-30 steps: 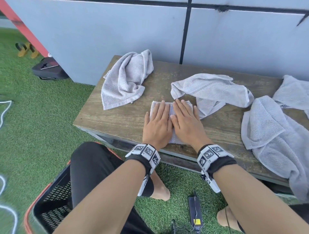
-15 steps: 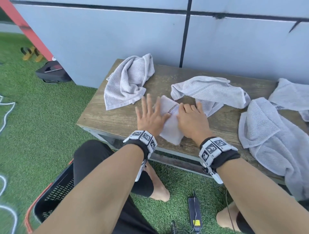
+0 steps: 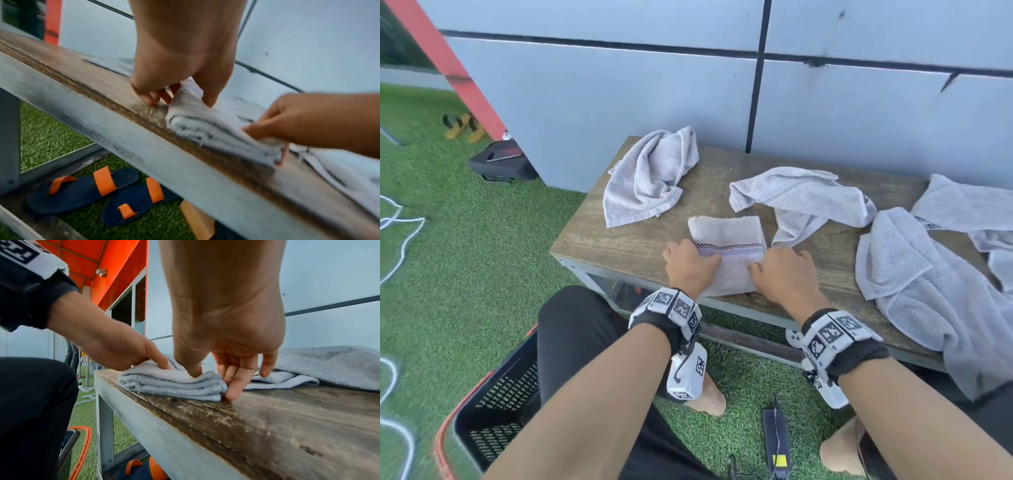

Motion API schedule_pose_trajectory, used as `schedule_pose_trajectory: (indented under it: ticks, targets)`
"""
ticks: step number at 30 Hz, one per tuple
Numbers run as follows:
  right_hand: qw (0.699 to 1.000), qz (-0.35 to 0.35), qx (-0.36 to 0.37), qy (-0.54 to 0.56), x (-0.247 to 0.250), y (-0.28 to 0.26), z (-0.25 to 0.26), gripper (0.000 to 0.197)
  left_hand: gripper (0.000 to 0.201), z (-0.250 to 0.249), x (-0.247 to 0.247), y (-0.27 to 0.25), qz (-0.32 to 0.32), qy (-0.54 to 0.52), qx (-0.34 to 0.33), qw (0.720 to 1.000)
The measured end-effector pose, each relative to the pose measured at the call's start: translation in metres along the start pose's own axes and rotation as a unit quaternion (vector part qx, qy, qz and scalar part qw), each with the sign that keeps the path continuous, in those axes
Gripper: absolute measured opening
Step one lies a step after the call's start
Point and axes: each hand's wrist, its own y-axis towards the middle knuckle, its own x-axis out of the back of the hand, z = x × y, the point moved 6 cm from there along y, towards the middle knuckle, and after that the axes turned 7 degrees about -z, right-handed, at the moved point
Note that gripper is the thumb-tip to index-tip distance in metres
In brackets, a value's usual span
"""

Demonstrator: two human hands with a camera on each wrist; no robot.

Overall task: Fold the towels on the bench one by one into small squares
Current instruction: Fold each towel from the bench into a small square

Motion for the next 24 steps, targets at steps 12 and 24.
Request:
schedule_pose_trajectory:
  ticks: [12, 24]
  targets:
    - [0.926, 0.033, -0.028, 0.376, 0.049, -0.010, 0.051, 0.039, 0.013, -0.037, 0.112, -0.036, 0.045, -0.316, -0.068, 0.945]
    - [0.841, 0.054, 0.082, 0.532, 0.121, -0.012, 0.203, 0.034, 0.030, 0.052, 0.282, -0.083, -0.142, -0.391, -0.021, 0.909]
